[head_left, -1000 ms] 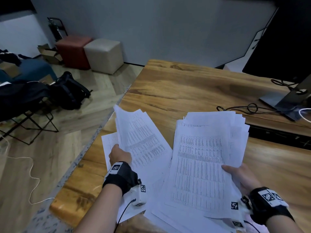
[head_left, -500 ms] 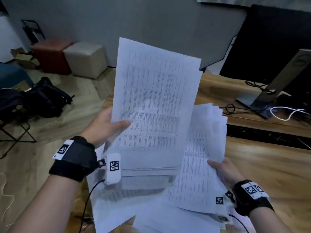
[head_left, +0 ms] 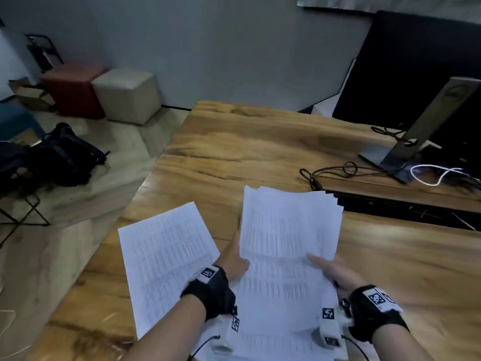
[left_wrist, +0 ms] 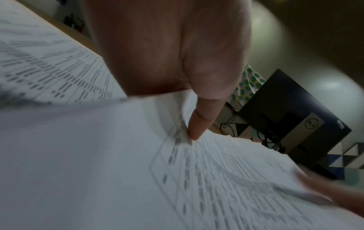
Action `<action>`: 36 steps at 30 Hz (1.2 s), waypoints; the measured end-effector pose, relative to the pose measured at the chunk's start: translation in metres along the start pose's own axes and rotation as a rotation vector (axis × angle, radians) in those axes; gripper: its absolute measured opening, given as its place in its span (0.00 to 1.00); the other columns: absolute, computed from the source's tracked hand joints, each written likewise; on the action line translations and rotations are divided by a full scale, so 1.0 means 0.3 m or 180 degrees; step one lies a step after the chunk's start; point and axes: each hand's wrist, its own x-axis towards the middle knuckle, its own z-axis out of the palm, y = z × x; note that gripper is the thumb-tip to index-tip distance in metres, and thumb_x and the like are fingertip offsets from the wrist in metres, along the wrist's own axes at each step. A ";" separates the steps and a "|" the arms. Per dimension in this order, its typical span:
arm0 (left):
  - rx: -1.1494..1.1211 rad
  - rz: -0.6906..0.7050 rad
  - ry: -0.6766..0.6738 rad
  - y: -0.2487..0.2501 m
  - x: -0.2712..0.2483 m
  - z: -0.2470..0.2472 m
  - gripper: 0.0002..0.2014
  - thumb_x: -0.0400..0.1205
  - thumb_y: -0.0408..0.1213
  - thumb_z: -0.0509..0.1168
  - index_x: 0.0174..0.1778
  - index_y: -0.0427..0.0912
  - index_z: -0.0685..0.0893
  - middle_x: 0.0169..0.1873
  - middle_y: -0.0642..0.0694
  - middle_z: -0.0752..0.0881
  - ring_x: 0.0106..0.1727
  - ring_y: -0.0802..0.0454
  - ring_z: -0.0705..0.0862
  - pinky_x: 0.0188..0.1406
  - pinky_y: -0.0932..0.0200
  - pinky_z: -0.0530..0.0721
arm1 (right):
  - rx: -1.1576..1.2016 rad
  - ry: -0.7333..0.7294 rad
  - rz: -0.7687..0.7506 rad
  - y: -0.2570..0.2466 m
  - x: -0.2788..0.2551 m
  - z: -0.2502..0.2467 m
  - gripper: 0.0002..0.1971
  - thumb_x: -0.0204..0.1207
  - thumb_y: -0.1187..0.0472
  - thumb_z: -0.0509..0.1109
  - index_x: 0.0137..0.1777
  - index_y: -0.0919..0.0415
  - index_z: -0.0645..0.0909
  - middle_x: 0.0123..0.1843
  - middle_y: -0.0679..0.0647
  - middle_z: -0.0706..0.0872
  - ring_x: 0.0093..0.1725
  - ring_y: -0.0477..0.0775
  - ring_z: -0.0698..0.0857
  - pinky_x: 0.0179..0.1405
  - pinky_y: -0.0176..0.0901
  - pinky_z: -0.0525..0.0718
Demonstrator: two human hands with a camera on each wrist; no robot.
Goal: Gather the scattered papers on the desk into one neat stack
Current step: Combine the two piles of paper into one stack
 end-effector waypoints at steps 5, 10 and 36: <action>0.0857 -0.0697 0.1894 -0.121 -0.071 -0.115 0.21 0.80 0.49 0.67 0.68 0.48 0.81 0.67 0.42 0.79 0.67 0.42 0.79 0.67 0.44 0.81 | -0.0370 0.0125 0.0018 0.028 0.045 -0.018 0.22 0.75 0.75 0.71 0.69 0.68 0.78 0.61 0.67 0.90 0.57 0.70 0.90 0.62 0.73 0.84; 0.0661 -0.2397 0.2337 -0.300 -0.148 -0.290 0.64 0.65 0.60 0.79 0.86 0.37 0.46 0.82 0.29 0.58 0.81 0.27 0.60 0.76 0.31 0.67 | -0.0291 0.0041 -0.0035 0.025 0.040 -0.019 0.19 0.76 0.73 0.71 0.67 0.66 0.80 0.59 0.67 0.91 0.57 0.70 0.90 0.60 0.73 0.85; -0.1267 0.0784 0.1129 0.169 -0.082 -0.375 0.10 0.84 0.24 0.66 0.42 0.41 0.87 0.30 0.51 0.93 0.31 0.52 0.91 0.36 0.57 0.89 | 0.0133 0.0083 -0.0063 0.002 0.008 0.065 0.17 0.84 0.61 0.66 0.69 0.68 0.78 0.62 0.68 0.89 0.60 0.71 0.89 0.65 0.75 0.81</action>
